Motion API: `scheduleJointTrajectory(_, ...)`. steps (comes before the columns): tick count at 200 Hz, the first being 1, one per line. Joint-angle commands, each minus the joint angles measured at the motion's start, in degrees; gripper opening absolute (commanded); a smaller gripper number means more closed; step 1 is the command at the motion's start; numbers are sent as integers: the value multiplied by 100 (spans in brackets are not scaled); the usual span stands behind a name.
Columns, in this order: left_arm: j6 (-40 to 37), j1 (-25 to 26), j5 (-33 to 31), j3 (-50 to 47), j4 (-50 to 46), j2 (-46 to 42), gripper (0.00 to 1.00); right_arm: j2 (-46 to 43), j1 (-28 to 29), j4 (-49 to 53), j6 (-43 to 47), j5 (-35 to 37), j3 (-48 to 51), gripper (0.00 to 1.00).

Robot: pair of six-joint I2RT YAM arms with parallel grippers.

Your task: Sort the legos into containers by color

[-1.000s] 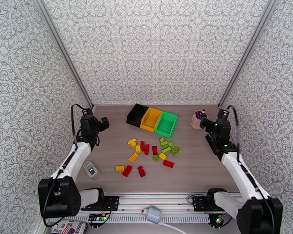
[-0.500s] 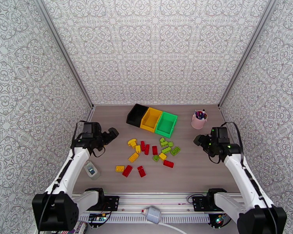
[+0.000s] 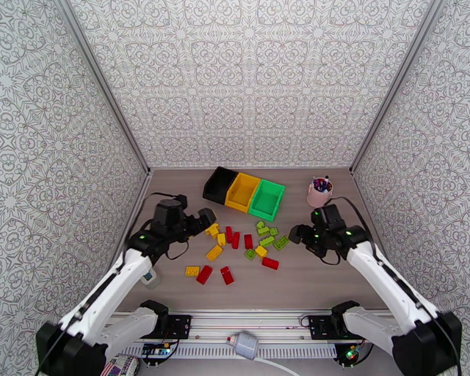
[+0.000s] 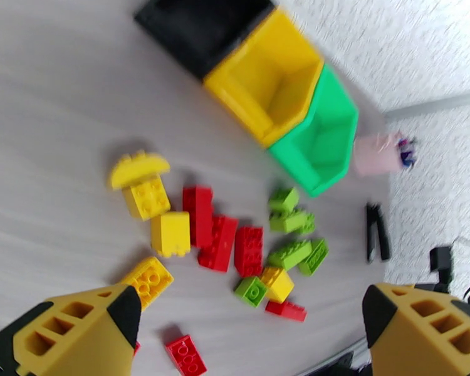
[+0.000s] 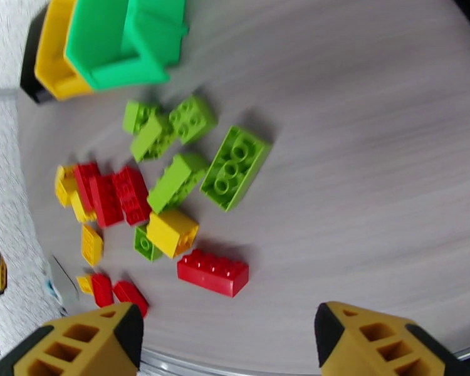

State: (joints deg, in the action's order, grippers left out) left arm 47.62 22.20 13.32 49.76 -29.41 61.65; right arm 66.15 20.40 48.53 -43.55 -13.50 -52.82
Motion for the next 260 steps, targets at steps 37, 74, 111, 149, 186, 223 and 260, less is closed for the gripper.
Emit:
scheduleJointTrajectory(37, 331, 1171, -582, 223, 14, 778, 98, 1319, 805, 104, 142, 524, -736, 76)
scheduleJointTrajectory(74, 547, 1410, -866, 333, -62, 1164, 95, 1839, 867, -141, -21, 632, -634, 74)
scheduleJointTrajectory(111, 693, 1285, -1036, 333, -198, 1165, 95, 2297, 860, -267, -115, 695, -821, 73)
scheduleJointTrajectory(149, 711, 1129, -1065, 316, -365, 1082, 95, 2511, 779, -393, -328, 725, -940, 75)
scheduleJointTrajectory(186, 741, 1060, -1071, 224, -354, 1027, 95, 2682, 559, -437, -433, 684, -985, 75)
scheduleJointTrajectory(223, 754, 967, -992, 183, -259, 1093, 95, 2780, 318, -504, -486, 619, -967, 73)
scheduleJointTrajectory(260, 689, 884, -901, 266, -197, 1256, 95, 2896, 176, -547, -514, 562, -1039, 72)
